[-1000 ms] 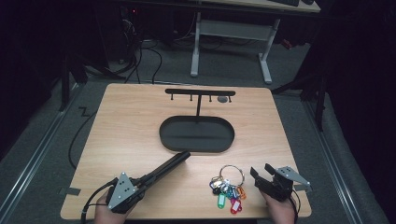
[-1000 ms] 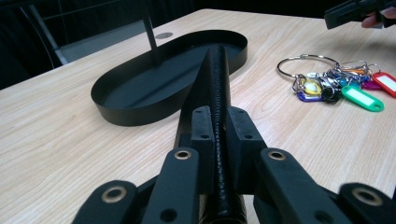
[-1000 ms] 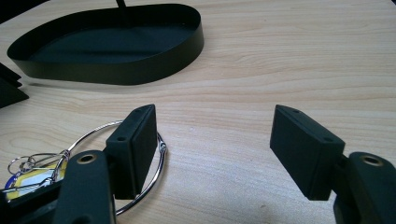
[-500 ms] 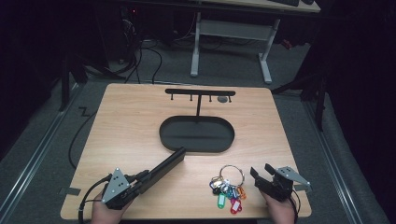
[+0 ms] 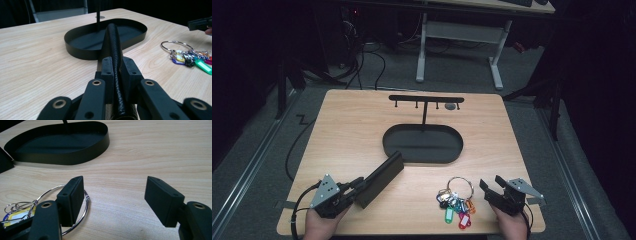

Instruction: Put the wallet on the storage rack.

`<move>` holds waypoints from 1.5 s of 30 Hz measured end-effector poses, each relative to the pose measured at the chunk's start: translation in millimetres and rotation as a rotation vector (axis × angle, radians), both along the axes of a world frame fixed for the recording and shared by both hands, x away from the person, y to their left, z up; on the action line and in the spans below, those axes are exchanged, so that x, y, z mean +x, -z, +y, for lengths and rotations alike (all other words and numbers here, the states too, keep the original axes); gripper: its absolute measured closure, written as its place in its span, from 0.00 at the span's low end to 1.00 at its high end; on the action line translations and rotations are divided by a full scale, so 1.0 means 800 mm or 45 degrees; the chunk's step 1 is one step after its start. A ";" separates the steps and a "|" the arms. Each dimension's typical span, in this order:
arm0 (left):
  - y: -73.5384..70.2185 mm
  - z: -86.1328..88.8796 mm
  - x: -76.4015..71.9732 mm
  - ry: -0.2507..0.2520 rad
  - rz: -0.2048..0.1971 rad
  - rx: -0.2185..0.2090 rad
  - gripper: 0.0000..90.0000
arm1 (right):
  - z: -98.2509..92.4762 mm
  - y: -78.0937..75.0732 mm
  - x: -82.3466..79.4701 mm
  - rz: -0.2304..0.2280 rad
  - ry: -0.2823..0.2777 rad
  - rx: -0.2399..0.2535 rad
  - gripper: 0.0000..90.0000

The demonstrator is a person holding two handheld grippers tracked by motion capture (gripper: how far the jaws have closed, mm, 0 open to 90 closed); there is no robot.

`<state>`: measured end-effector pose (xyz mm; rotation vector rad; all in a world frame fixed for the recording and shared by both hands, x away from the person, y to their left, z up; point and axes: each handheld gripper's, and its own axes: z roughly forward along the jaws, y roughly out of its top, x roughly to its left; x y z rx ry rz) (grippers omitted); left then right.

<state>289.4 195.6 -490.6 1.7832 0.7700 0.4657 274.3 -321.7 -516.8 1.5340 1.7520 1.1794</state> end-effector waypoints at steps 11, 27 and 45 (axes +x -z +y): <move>0.001 0.005 0.003 -0.019 0.003 0.001 0.88 | 0.000 0.000 0.000 0.000 -0.004 -0.003 0.36; -0.001 -0.008 -0.001 -0.010 -0.021 0.150 0.68 | -0.001 0.001 0.001 0.004 -0.005 0.000 0.36; -0.031 -0.023 0.013 -0.002 0.050 0.329 0.47 | -0.004 0.003 0.004 0.007 -0.025 0.051 0.36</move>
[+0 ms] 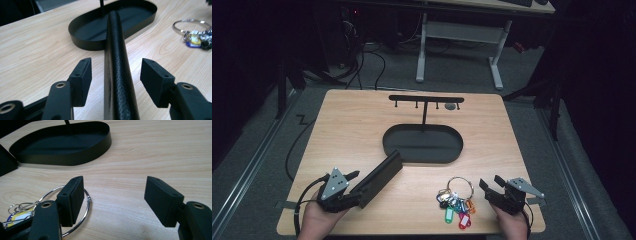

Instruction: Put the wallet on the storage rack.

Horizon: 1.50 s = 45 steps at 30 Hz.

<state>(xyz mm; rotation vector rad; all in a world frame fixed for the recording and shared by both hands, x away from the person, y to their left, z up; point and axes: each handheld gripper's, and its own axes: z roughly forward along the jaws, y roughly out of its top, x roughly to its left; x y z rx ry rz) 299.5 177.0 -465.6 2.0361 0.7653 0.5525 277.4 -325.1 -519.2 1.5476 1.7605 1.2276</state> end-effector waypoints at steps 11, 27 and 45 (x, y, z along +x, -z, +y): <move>-0.030 -0.017 0.012 0.032 0.055 0.247 0.44 | 0.007 -0.002 0.001 -0.021 -0.083 0.017 0.36; -0.048 -0.050 0.033 0.091 0.247 0.498 0.46 | 0.006 -0.001 0.001 -0.012 -0.074 0.014 0.36; -0.049 -0.084 0.072 0.124 0.486 0.698 0.65 | 0.005 0.000 0.003 -0.001 -0.088 0.026 0.36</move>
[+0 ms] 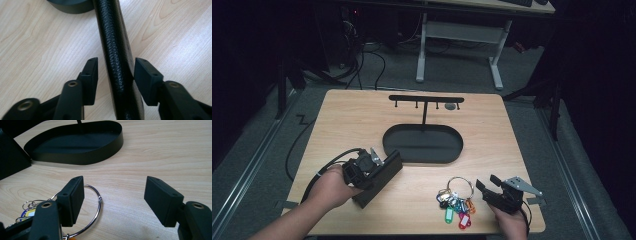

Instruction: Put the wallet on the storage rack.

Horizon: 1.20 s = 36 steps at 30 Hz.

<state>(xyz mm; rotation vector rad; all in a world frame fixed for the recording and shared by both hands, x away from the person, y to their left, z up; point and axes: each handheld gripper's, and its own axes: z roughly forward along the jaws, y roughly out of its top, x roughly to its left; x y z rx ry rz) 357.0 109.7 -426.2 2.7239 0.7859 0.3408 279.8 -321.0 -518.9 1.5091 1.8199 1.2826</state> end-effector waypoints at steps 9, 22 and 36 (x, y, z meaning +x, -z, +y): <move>0.001 -0.002 0.003 -0.003 0.008 0.031 0.75 | 0.002 0.000 0.000 -0.002 -0.009 -0.003 0.36; -0.004 -0.004 -0.001 0.062 -0.074 0.054 0.85 | 0.001 0.000 0.000 -0.001 -0.004 0.002 0.37; -0.019 -0.005 -0.014 0.204 -0.178 0.025 0.85 | -0.004 0.000 -0.004 -0.001 0.013 0.004 0.37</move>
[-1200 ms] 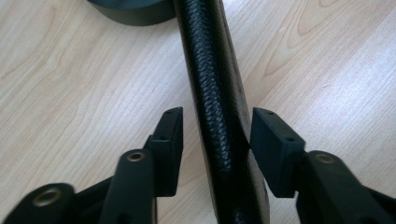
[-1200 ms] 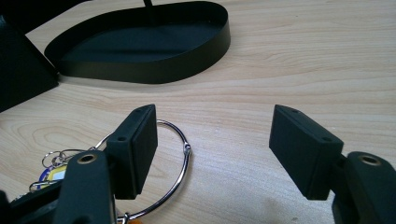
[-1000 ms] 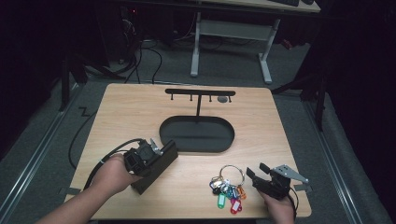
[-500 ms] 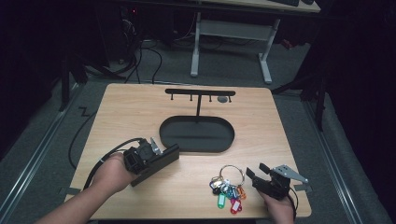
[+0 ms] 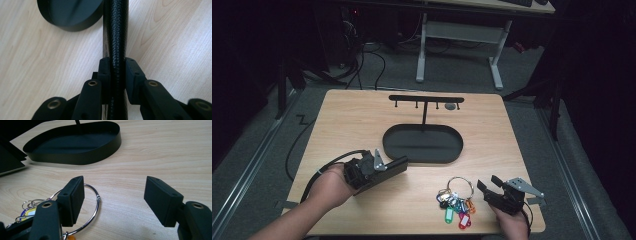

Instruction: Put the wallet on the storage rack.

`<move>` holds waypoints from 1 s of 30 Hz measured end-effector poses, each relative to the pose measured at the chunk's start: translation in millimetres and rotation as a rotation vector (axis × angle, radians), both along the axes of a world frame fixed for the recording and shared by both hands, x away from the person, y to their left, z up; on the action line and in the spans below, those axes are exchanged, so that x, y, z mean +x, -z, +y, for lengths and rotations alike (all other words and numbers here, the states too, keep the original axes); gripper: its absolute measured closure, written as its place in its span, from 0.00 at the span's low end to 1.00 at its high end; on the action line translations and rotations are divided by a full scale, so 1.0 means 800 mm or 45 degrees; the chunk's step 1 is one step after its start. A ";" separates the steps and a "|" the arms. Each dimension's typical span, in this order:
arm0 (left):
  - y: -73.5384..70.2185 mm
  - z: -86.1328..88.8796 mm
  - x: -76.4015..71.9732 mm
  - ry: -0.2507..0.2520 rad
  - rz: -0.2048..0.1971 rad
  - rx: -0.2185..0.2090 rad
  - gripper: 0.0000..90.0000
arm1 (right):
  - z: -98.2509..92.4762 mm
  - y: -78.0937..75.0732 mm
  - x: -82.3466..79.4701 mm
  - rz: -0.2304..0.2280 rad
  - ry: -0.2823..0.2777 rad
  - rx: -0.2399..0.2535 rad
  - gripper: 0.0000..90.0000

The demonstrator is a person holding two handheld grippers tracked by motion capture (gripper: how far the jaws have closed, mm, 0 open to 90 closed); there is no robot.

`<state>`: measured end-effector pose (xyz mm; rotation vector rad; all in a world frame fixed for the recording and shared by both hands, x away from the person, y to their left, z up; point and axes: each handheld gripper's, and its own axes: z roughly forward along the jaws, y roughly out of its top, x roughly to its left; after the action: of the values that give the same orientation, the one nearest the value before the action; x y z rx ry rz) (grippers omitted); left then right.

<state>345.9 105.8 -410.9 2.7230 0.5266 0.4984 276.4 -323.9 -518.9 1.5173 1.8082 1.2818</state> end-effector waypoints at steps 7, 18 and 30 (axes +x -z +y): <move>-0.018 -0.012 -0.001 0.050 -0.060 -0.021 0.85 | -0.002 0.002 -0.005 0.004 0.016 0.005 0.37; -0.039 -0.031 0.002 0.138 -0.158 -0.074 0.85 | -0.005 0.003 0.000 0.006 0.044 -0.005 0.37; -0.037 -0.052 0.009 0.188 -0.228 -0.062 0.85 | -0.012 0.002 -0.020 -0.001 0.050 -0.016 0.37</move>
<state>353.4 64.3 -381.5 2.6132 0.2857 0.6721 260.8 -333.5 -520.6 1.5371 1.7741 1.2503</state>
